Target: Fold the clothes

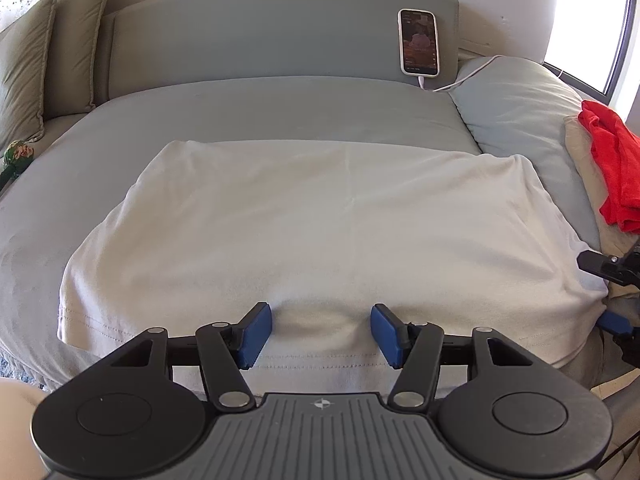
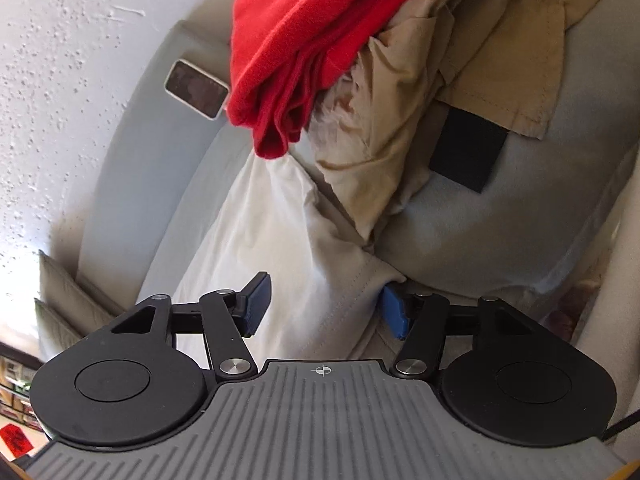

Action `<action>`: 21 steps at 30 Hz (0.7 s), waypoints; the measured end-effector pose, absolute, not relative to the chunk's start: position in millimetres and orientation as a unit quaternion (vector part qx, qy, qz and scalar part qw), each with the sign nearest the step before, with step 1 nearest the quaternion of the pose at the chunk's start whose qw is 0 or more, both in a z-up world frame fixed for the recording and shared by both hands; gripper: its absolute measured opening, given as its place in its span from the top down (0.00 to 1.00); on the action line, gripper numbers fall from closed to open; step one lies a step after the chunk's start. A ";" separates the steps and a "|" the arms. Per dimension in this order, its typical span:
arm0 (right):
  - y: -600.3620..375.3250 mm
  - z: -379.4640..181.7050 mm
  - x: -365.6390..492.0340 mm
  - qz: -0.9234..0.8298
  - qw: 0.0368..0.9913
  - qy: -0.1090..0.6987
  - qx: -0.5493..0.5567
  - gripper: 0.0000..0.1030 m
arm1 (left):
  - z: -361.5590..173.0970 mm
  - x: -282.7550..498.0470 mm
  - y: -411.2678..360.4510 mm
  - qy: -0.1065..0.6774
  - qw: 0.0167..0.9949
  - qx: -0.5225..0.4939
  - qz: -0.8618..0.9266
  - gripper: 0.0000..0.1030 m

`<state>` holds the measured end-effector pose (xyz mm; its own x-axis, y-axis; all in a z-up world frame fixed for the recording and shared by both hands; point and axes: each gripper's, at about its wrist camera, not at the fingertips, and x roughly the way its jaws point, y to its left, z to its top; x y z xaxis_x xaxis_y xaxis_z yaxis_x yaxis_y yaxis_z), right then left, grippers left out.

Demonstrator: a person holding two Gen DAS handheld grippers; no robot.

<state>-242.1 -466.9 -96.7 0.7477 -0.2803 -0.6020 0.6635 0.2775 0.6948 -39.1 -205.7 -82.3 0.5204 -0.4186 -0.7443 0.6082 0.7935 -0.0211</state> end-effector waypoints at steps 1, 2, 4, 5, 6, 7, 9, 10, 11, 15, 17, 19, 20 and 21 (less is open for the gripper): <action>-466.7 -96.8 -236.8 -0.308 0.785 0.184 0.506 0.39 | -82.6 -39.2 -205.5 0.389 0.863 0.123 -0.298 0.46; -466.1 -97.3 -230.6 -0.311 0.793 0.187 0.489 0.38 | -82.9 -39.4 -205.2 0.388 0.863 0.123 -0.299 0.46; -463.2 -97.5 -221.2 -0.315 0.808 0.196 0.458 0.39 | -82.9 -38.8 -204.5 0.389 0.862 0.123 -0.301 0.46; -460.9 -96.1 -217.7 -0.318 0.814 0.200 0.443 0.41 | -83.0 -38.7 -204.3 0.388 0.862 0.124 -0.302 0.46; -458.3 -94.3 -215.1 -0.326 0.817 0.206 0.429 0.49 | -83.1 -38.6 -204.1 0.388 0.862 0.124 -0.303 0.46; -457.5 -93.4 -214.5 -0.331 0.817 0.209 0.422 0.57 | -83.1 -39.2 -204.1 0.387 0.862 0.126 -0.304 0.46; -459.1 -92.2 -215.1 -0.331 0.817 0.209 0.423 0.81 | -83.4 -40.2 -204.1 0.384 0.861 0.130 -0.307 0.46; -461.0 -91.0 -215.2 -0.322 0.818 0.207 0.430 0.83 | -83.4 -40.2 -203.9 0.382 0.861 0.132 -0.309 0.46; -462.9 -89.8 -215.2 -0.313 0.818 0.205 0.436 0.88 | -83.3 -39.7 -203.3 0.382 0.860 0.133 -0.312 0.46; -459.5 -64.3 -203.7 -0.305 0.827 0.222 0.418 0.91 | -80.1 -33.6 -207.2 0.392 0.844 0.154 -0.334 0.49; -455.8 -46.0 -189.0 -0.306 0.832 0.240 0.396 0.91 | -76.2 -25.8 -210.1 0.407 0.828 0.165 -0.347 0.50; -450.9 -25.4 -172.3 -0.302 0.844 0.253 0.364 0.91 | -68.3 -15.3 -206.3 0.426 0.821 0.157 -0.347 0.51; -448.3 -14.8 -163.7 -0.299 0.850 0.259 0.346 0.91 | -61.6 -10.0 -197.2 0.429 0.826 0.137 -0.339 0.52; -440.6 -1.5 -153.2 -0.296 0.859 0.264 0.323 0.91 | -54.8 -4.8 -188.1 0.432 0.831 0.116 -0.330 0.51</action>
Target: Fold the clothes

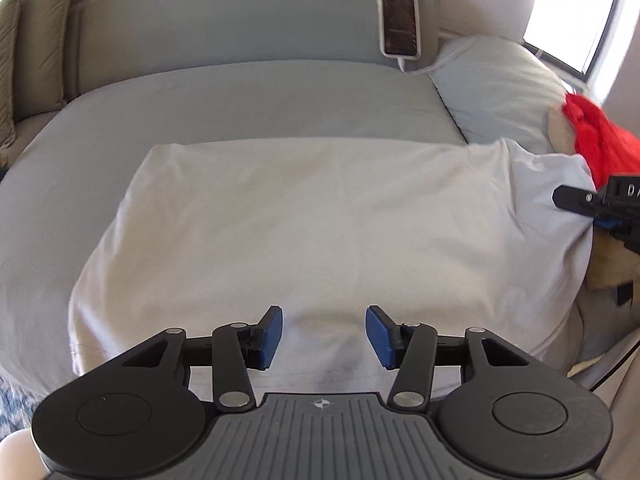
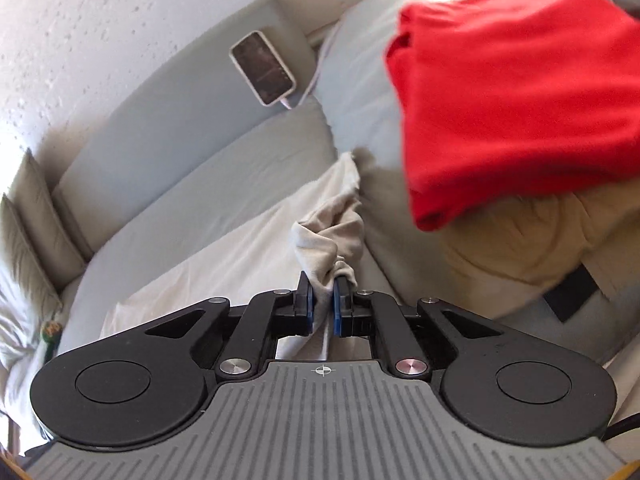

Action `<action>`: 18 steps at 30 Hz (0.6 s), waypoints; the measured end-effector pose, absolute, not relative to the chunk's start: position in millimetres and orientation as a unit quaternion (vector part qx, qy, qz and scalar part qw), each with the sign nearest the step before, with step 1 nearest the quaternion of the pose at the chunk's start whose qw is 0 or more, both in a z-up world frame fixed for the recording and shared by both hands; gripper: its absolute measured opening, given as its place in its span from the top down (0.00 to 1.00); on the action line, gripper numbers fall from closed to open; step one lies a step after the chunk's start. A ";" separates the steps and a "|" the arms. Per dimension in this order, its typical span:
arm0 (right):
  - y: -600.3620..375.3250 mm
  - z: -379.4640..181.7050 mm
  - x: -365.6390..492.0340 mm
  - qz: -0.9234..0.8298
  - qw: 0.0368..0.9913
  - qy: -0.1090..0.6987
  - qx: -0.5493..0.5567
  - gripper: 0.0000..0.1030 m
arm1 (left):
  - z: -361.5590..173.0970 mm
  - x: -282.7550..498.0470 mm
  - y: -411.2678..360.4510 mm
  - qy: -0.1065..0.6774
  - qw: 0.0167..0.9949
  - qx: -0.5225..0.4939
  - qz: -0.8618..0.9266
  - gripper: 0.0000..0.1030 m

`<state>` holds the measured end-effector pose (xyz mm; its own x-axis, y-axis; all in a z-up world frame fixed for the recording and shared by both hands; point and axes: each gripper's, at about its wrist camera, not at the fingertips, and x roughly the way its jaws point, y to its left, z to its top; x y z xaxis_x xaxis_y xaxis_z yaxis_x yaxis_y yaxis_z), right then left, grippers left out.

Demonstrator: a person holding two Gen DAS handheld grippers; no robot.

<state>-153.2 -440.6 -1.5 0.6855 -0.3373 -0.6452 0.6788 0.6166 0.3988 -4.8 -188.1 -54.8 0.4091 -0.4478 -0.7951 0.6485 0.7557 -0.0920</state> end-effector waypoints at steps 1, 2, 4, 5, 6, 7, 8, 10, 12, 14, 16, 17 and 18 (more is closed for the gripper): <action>-432.7 12.2 -142.3 -0.290 0.869 0.268 0.298 0.91 | -46.6 1.2 -174.3 0.433 0.839 0.089 -0.318 0.50; -422.6 19.1 -128.0 -0.282 0.879 0.269 0.274 0.91 | -39.5 7.3 -158.9 0.434 0.846 0.065 -0.304 0.48; -398.9 26.3 -103.8 -0.254 0.899 0.270 0.232 0.91 | -25.2 19.5 -128.0 0.433 0.858 0.017 -0.277 0.46; -384.2 25.6 -98.0 -0.235 0.910 0.270 0.211 0.91 | -19.3 25.8 -111.9 0.427 0.867 0.003 -0.258 0.43; -370.1 25.3 -89.4 -0.214 0.919 0.271 0.192 0.91 | -14.6 32.0 -98.2 0.417 0.879 0.001 -0.232 0.43; -357.6 27.0 -77.1 -0.194 0.926 0.273 0.173 0.91 | -10.0 38.1 -84.6 0.407 0.890 0.000 -0.207 0.43; -341.1 25.0 -65.4 -0.173 0.932 0.276 0.156 0.91 | -5.4 44.3 -70.9 0.396 0.900 -0.002 -0.181 0.43; -301.7 13.2 -38.6 -0.130 0.940 0.289 0.126 0.91 | -1.5 57.4 -50.4 0.387 0.912 0.005 -0.138 0.42; -257.3 -5.6 -14.8 -0.089 0.935 0.324 0.115 0.91 | -3.9 68.9 -32.5 0.401 0.909 -0.004 -0.114 0.42; -223.2 -31.0 6.1 -0.060 0.920 0.372 0.107 0.91 | -9.6 72.9 -23.6 0.413 0.904 -0.011 -0.109 0.42; -201.9 -51.8 21.0 -0.050 0.905 0.411 0.099 0.91 | -16.0 74.2 -18.0 0.423 0.900 -0.013 -0.107 0.42; -199.7 -55.5 24.7 -0.056 0.903 0.414 0.099 0.91 | -17.3 74.6 -15.9 0.425 0.898 -0.016 -0.110 0.42; -197.5 -59.3 28.5 -0.063 0.901 0.418 0.099 0.91 | -18.6 75.0 -13.9 0.428 0.897 -0.020 -0.113 0.42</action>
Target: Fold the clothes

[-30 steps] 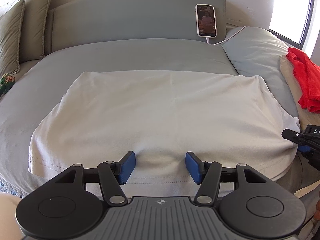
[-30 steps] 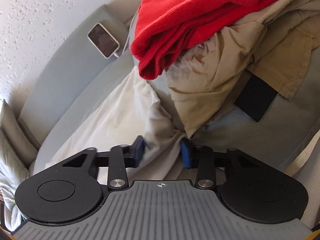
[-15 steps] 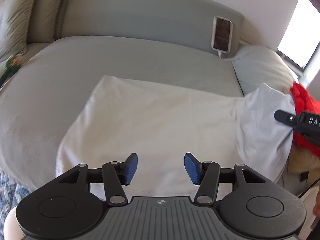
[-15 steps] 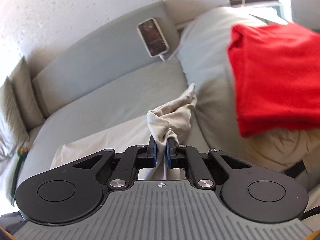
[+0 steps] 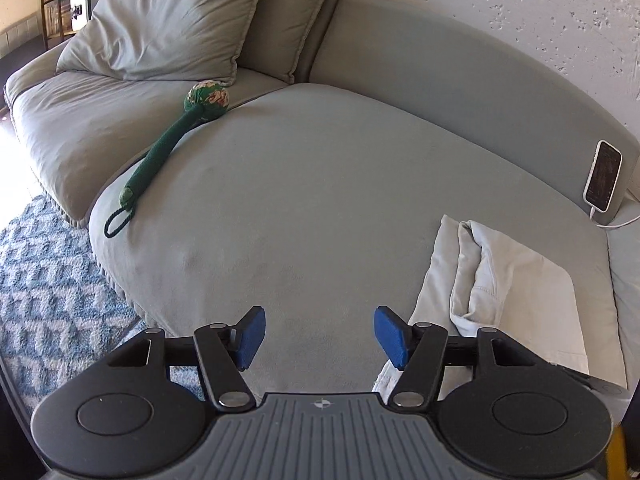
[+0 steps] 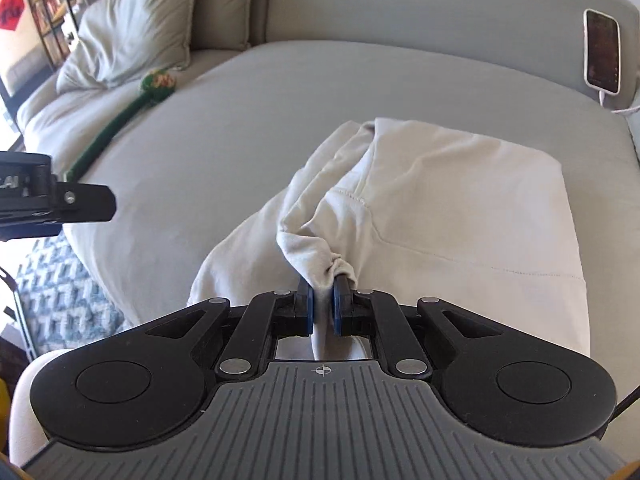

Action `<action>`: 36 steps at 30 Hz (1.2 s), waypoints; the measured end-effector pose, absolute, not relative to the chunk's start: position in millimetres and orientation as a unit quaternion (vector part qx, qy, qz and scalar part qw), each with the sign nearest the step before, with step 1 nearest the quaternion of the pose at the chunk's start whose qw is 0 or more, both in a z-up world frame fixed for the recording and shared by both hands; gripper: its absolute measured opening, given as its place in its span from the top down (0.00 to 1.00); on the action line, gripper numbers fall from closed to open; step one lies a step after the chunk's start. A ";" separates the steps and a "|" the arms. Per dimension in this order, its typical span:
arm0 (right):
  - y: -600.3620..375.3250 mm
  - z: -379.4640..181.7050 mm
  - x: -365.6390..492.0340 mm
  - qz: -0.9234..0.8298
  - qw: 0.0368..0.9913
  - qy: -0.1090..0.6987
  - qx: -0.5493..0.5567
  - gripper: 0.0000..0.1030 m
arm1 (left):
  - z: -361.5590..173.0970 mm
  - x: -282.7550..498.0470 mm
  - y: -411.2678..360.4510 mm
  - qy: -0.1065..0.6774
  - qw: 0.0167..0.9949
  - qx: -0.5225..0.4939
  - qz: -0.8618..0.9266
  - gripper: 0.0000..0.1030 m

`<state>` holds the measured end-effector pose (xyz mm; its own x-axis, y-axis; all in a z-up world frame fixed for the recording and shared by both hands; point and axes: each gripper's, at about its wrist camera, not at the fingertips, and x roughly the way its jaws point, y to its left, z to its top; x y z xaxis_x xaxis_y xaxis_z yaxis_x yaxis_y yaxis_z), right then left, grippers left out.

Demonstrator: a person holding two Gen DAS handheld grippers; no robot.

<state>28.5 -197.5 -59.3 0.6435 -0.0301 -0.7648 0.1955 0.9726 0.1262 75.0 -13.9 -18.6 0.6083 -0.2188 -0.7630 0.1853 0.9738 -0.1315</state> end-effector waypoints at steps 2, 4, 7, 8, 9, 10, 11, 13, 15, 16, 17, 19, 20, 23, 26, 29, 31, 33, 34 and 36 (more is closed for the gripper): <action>-201.0 -57.7 29.7 -0.070 0.896 0.421 0.123 0.91 | -20.1 75.7 -11.9 0.430 0.895 -0.030 -0.114 0.42; -210.4 -53.9 29.7 -0.071 0.893 0.420 0.146 0.91 | -20.2 75.8 -10.3 0.428 0.896 -0.040 -0.111 0.42; -211.2 -44.0 32.5 -0.071 0.899 0.404 0.156 0.91 | -18.9 77.1 -8.8 0.422 0.899 -0.048 -0.109 0.42; -209.4 -40.3 34.9 -0.072 0.902 0.397 0.156 0.91 | -18.7 77.4 -9.5 0.421 0.899 -0.047 -0.110 0.42; -207.7 -36.6 37.3 -0.072 0.905 0.389 0.157 0.91 | -18.4 77.8 -10.2 0.421 0.899 -0.046 -0.111 0.42; -206.0 -33.0 39.8 -0.072 0.908 0.382 0.157 0.91 | -18.7 78.2 -10.2 0.422 0.899 -0.047 -0.111 0.42; -205.0 -30.4 41.6 -0.073 0.911 0.374 0.159 0.91 | -18.8 78.2 -9.7 0.424 0.898 -0.048 -0.110 0.42; -204.7 -26.8 45.4 -0.075 0.913 0.362 0.171 0.91 | -19.9 78.0 -7.6 0.426 0.897 -0.052 -0.107 0.42; -204.5 -26.3 50.8 -0.071 0.910 0.363 0.188 0.91 | -20.9 77.7 -5.5 0.427 0.897 -0.054 -0.103 0.42; -202.9 -26.9 52.9 -0.068 0.909 0.364 0.189 0.91 | -21.5 77.6 -4.3 0.428 0.897 -0.055 -0.100 0.42; -199.9 -28.5 53.8 -0.064 0.910 0.368 0.182 0.91 | -22.0 77.5 -3.6 0.429 0.896 -0.056 -0.098 0.42; -193.0 -32.9 54.3 -0.056 0.910 0.377 0.166 0.91 | -22.9 77.3 -2.4 0.431 0.896 -0.057 -0.094 0.42; -189.6 -35.0 54.5 -0.053 0.909 0.381 0.158 0.91 | -23.2 77.4 -2.5 0.432 0.895 -0.058 -0.092 0.42; -185.0 -50.2 60.7 -0.019 0.895 0.417 0.156 0.83 | -21.3 76.5 -3.5 0.430 0.897 -0.058 -0.089 0.42; -189.9 -58.7 57.6 0.092 0.884 0.418 0.190 0.51 | -16.8 73.4 0.4 0.418 0.903 -0.060 -0.082 0.42; -205.5 -51.1 28.9 0.168 0.871 0.396 0.239 0.54 | -12.4 69.8 7.0 0.403 0.910 -0.066 -0.077 0.42; -219.7 -41.9 1.7 0.182 0.869 0.385 0.253 0.55 | -12.8 68.0 5.5 0.401 0.908 -0.072 -0.097 0.45; -235.7 -33.4 -27.3 0.166 0.876 0.376 0.252 0.57 | -15.1 66.5 -5.3 0.409 0.899 -0.070 -0.143 0.49; -245.7 -29.4 -42.6 0.148 0.883 0.369 0.250 0.59 | -16.4 64.8 -14.0 0.412 0.893 -0.068 -0.166 0.52; -265.4 -25.8 -65.7 0.097 0.896 0.355 0.247 0.68 | -19.2 61.4 -37.1 0.413 0.889 -0.051 -0.192 0.52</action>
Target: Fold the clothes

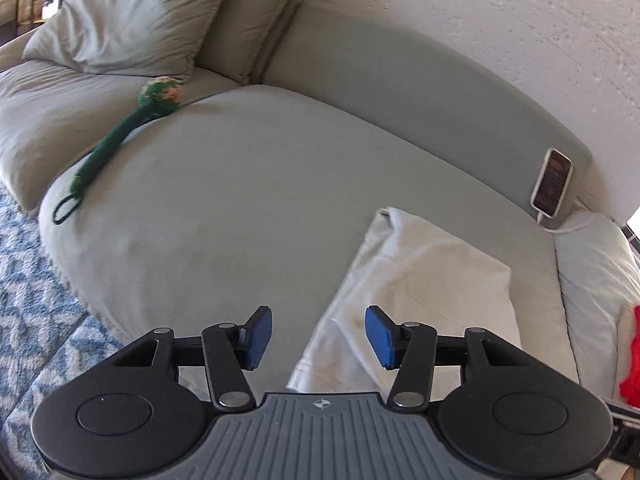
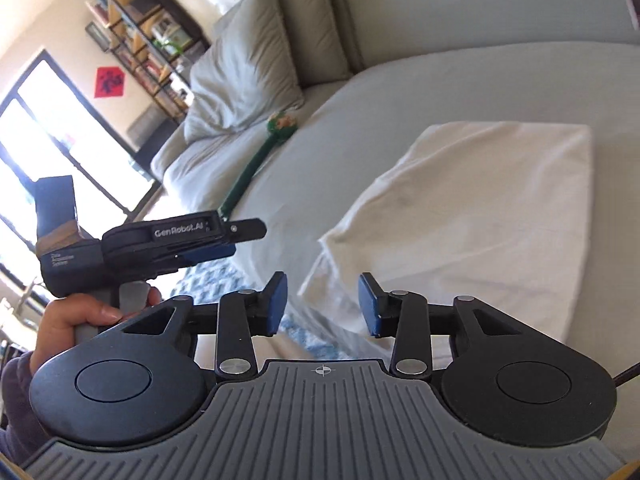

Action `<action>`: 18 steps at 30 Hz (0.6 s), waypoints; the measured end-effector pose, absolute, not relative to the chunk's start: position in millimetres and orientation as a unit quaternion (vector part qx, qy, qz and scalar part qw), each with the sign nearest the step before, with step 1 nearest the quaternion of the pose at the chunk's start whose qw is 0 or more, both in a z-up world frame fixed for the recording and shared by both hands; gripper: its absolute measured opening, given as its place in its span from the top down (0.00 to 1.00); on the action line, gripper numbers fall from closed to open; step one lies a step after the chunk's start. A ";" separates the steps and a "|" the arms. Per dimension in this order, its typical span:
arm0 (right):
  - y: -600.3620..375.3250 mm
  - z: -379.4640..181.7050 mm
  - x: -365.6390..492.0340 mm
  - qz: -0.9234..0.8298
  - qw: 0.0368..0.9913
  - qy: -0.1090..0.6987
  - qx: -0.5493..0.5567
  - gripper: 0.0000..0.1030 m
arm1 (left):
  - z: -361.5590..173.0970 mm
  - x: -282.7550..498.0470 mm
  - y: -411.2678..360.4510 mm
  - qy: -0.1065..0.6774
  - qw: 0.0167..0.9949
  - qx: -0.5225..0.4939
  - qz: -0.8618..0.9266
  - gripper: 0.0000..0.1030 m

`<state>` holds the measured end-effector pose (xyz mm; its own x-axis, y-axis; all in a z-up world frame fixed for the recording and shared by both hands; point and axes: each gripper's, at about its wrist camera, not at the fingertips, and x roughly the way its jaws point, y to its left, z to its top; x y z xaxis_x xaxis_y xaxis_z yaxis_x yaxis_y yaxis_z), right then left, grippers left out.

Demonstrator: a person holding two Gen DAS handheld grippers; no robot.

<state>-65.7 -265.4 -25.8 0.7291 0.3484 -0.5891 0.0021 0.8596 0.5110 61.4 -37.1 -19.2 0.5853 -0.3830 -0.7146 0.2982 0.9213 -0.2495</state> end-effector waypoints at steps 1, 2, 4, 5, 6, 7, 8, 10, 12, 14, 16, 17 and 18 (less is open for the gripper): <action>-275.2 -24.6 -76.3 0.069 0.902 0.348 0.245 0.72 | -20.0 60.2 -50.6 0.408 0.889 -0.037 -0.204 0.54; -283.1 -26.5 -81.6 0.043 0.905 0.347 0.244 0.82 | -23.0 60.5 -64.6 0.400 0.890 -0.018 -0.219 0.55; -296.4 -34.5 -85.3 -0.006 0.904 0.352 0.242 0.84 | -31.3 62.0 -91.8 0.392 0.888 0.028 -0.240 0.57; -297.3 -39.8 -84.0 -0.021 0.905 0.358 0.229 0.84 | -36.9 62.6 -103.1 0.396 0.886 0.059 -0.234 0.58; -294.5 -45.8 -80.6 -0.030 0.906 0.367 0.208 0.84 | -43.2 63.1 -107.9 0.404 0.884 0.079 -0.223 0.58; -291.7 -51.9 -77.2 -0.039 0.907 0.375 0.186 0.84 | -49.4 63.5 -112.6 0.412 0.881 0.098 -0.212 0.58; -285.7 -58.3 -75.3 -0.043 0.908 0.387 0.151 0.83 | -55.3 62.8 -109.1 0.417 0.878 0.105 -0.209 0.58; -269.8 -72.0 -75.3 -0.041 0.904 0.419 0.071 0.83 | -67.1 61.4 -102.0 0.428 0.872 0.119 -0.203 0.57; -261.6 -76.2 -85.5 -0.032 0.906 0.422 0.027 0.84 | -72.3 61.1 -91.6 0.439 0.868 0.119 -0.199 0.56; -264.7 -70.5 -93.0 -0.027 0.901 0.433 0.022 0.82 | -65.8 66.1 -73.8 0.463 0.861 0.078 -0.194 0.55; -278.3 -59.5 -99.1 -0.022 0.897 0.436 0.062 0.82 | -54.4 69.6 -60.0 0.467 0.864 0.047 -0.183 0.57; -285.6 -53.9 -102.1 -0.020 0.896 0.436 0.085 0.82 | -46.5 70.3 -57.1 0.454 0.871 0.039 -0.181 0.60; -294.1 -49.3 -105.7 -0.021 0.898 0.427 0.106 0.82 | -39.5 70.3 -55.6 0.442 0.877 0.035 -0.183 0.60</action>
<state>-105.7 -294.1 -49.3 0.6344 0.0536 -0.7712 0.1280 0.9765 0.1732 70.3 -55.6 -39.5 0.5418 -0.2901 -0.7889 0.3529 0.9303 -0.0998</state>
